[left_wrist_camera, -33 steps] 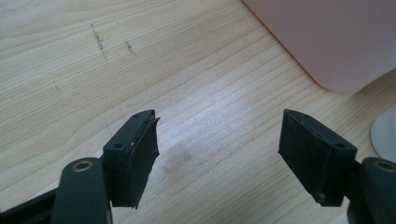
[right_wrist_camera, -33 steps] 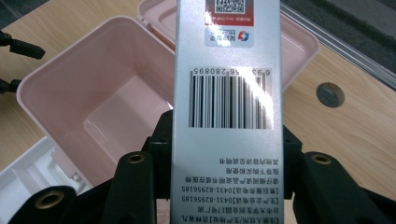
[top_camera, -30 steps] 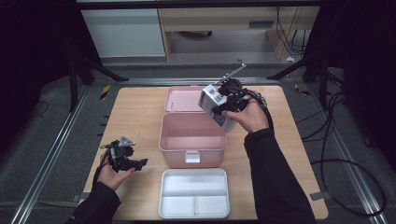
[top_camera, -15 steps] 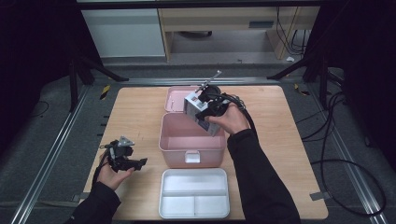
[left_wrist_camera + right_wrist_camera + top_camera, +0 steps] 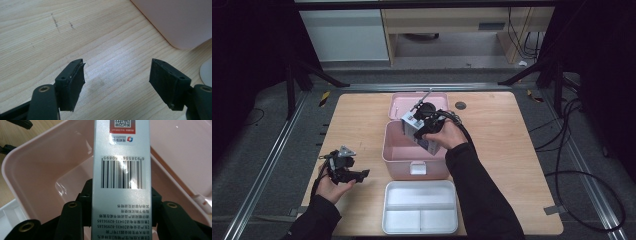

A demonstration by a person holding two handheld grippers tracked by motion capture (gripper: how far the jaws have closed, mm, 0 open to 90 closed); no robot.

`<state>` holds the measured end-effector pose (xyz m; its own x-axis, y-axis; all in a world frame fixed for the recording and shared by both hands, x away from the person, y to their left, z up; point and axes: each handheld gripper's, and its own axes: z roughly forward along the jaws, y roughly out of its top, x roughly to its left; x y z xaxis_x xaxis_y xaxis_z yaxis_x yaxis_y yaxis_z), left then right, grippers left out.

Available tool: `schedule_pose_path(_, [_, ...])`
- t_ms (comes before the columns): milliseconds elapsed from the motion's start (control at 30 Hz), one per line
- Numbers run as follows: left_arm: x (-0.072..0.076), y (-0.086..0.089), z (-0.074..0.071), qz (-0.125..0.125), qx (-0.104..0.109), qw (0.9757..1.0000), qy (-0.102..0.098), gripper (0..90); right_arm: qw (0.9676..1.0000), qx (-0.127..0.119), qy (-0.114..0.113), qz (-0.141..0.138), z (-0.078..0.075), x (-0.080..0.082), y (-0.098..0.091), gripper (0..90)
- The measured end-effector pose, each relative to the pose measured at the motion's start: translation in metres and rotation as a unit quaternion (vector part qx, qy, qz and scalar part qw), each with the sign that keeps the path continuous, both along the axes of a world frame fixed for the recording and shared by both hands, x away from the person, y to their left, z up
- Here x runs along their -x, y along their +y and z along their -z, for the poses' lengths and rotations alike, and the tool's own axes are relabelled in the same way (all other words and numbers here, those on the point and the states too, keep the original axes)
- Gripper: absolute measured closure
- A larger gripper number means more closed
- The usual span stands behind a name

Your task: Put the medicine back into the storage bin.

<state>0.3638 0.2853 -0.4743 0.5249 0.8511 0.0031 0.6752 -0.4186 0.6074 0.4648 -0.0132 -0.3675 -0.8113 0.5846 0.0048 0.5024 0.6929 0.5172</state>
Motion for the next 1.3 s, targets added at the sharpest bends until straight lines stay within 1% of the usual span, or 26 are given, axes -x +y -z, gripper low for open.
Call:
schedule_pose_path(67, [0.000,0.000,0.000,0.000,0.000,1.0000,0.000,27.6,1.0000,0.003,0.004,-0.002,0.005,-0.001,0.002,55.8])
schedule_pose_path(233, [0.000,0.000,0.000,0.000,-0.001,1.0000,0.000,27.6,0.9996,0.024,0.013,-0.012,0.016,-0.003,0.008,55.7])
schedule_pose_path(267, [0.000,0.000,-0.001,0.000,-0.001,1.0000,-0.001,27.6,0.9995,0.025,0.018,-0.011,0.018,-0.003,0.010,55.7])
schedule_pose_path(300, [0.000,0.000,-0.001,0.000,-0.001,1.0000,-0.001,27.6,0.9993,0.028,0.017,-0.017,0.020,-0.003,0.011,55.7])
schedule_pose_path(400, [0.000,0.000,-0.001,0.001,0.000,1.0000,-0.002,27.6,0.9989,0.036,0.024,-0.019,0.024,-0.004,0.014,55.5])
schedule_pose_path(433, [0.000,0.000,-0.001,0.001,0.000,1.0000,-0.001,27.6,0.9987,0.038,0.020,-0.026,0.026,-0.005,0.014,55.3])
schedule_pose_path(467, [0.000,0.000,-0.001,0.002,0.000,1.0000,-0.001,27.6,0.9986,0.041,0.025,-0.022,0.027,-0.005,0.015,55.0])
schedule_pose_path(567, [0.001,-0.001,-0.001,0.003,0.000,1.0000,-0.001,27.5,0.9976,0.054,0.032,-0.030,0.031,-0.004,0.018,53.4])
schedule_pose_path(633, [0.001,-0.001,-0.001,0.005,0.000,1.0000,0.000,27.5,0.9971,0.057,0.020,-0.047,0.032,-0.003,0.019,51.7])
schedule_pose_path(667, [0.001,-0.001,-0.001,0.005,-0.001,1.0000,0.000,27.5,0.9975,0.052,0.016,-0.044,0.030,-0.002,0.020,51.0])
schedule_pose_path(700, [0.001,-0.001,-0.001,0.005,-0.001,1.0000,0.000,27.5,0.9977,0.048,0.010,-0.048,0.029,-0.002,0.020,50.1])
schedule_pose_path(767, [0.001,-0.001,-0.002,0.006,0.000,1.0000,-0.002,27.6,0.9986,0.039,0.006,-0.037,0.024,0.001,0.019,48.7])
schedule_pose_path(800, [0.001,-0.001,-0.002,0.006,0.001,1.0000,-0.003,27.7,0.9989,0.029,-0.005,-0.035,0.020,0.002,0.016,48.2])
schedule_pose_path(833, [0.001,-0.001,-0.002,0.006,0.002,1.0000,-0.003,27.8,0.9992,0.023,-0.008,-0.031,0.017,0.003,0.015,47.7])
schedule_pose_path(900, [0.002,-0.002,-0.003,0.008,0.003,0.9999,-0.005,28.1,0.9993,0.005,-0.023,-0.028,0.009,0.005,0.009,46.6])
schedule_pose_path(933, [0.002,-0.002,-0.004,0.009,0.004,0.9999,-0.006,28.1,0.9990,-0.006,-0.032,-0.029,0.005,0.007,0.006,45.2])
schedule_pose_path(1000, [0.003,-0.004,-0.005,0.012,0.005,0.9999,-0.007,28.4,0.9984,-0.027,-0.041,-0.028,-0.004,0.011,-0.001,44.6])
schedule_pose_path(1067, [0.004,-0.006,-0.008,0.018,0.005,0.9998,-0.010,28.9,0.9972,-0.042,-0.056,-0.027,-0.013,0.016,-0.008,42.9])
schedule_pose_path(1200, [0.007,-0.010,-0.015,0.031,0.011,0.9993,-0.019,30.4,0.9952,-0.064,-0.072,-0.020,-0.030,0.028,-0.025,41.6])
schedule_pose_path(1233, [0.008,-0.011,-0.018,0.035,0.013,0.9991,-0.021,31.0,0.9945,-0.068,-0.078,-0.018,-0.034,0.031,-0.030,41.0])
schedule_pose_path(1300, [0.010,-0.013,-0.022,0.047,0.017,0.9985,-0.021,32.9,0.9936,-0.068,-0.089,-0.012,-0.041,0.037,-0.042,40.4])
